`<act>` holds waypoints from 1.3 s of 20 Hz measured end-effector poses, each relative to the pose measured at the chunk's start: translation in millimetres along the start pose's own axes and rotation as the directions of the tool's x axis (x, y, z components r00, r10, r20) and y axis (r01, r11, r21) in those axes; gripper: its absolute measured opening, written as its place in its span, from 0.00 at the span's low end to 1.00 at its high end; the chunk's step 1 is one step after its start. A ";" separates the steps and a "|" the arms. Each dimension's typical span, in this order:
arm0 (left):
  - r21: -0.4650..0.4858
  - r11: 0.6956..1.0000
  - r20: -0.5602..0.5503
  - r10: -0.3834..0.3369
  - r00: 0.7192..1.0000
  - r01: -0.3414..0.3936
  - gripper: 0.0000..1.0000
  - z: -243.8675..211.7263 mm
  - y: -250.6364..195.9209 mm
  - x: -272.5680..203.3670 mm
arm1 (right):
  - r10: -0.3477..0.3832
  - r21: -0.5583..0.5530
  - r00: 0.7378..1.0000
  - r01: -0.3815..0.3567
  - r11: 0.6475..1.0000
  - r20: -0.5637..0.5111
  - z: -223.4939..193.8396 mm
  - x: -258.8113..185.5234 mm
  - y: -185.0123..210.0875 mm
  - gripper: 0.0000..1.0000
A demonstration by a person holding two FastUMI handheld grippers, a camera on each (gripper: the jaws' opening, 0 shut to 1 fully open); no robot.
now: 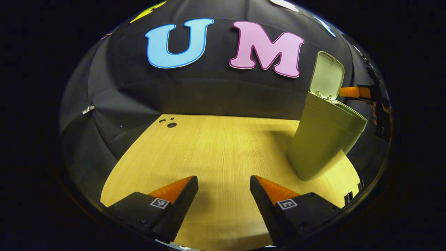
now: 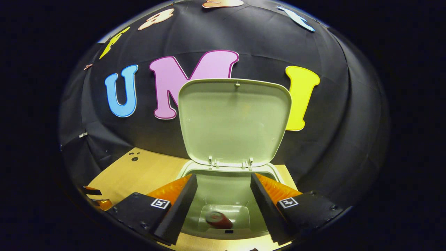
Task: Press the lid of the desktop garbage bin to open it, pick up the crumpled paper on the desktop and throw it into the bin, then pick up the pop can on the desktop and drop it into the bin, and finally close the garbage bin lid.
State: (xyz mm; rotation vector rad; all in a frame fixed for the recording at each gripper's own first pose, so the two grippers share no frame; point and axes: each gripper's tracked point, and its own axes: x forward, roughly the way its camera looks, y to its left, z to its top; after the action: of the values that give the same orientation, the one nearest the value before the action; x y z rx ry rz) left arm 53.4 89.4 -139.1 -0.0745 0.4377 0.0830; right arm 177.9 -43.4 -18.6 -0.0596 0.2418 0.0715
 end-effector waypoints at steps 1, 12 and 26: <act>0.000 1.000 -0.001 0.000 1.000 0.000 0.96 0.8 0.4 0.5 | -0.004 0.000 1.000 0.004 1.000 0.009 2.9 -1.1 -0.8 0.98; 0.008 1.000 -0.010 -0.011 1.000 0.011 0.96 -1.1 2.0 -0.2 | -0.037 -0.002 0.990 0.037 0.999 0.137 59.9 -18.1 -6.6 0.98; -0.029 1.000 -0.001 0.003 1.000 -0.003 0.96 -1.5 15.3 -8.6 | -0.032 0.024 0.953 0.025 0.999 0.302 175.9 -18.2 -6.6 0.97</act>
State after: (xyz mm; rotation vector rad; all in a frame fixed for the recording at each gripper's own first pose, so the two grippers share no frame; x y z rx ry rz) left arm 43.5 103.9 -137.6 -0.1021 0.4373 0.0926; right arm 202.5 -39.3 156.6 -0.0313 -0.0656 0.0486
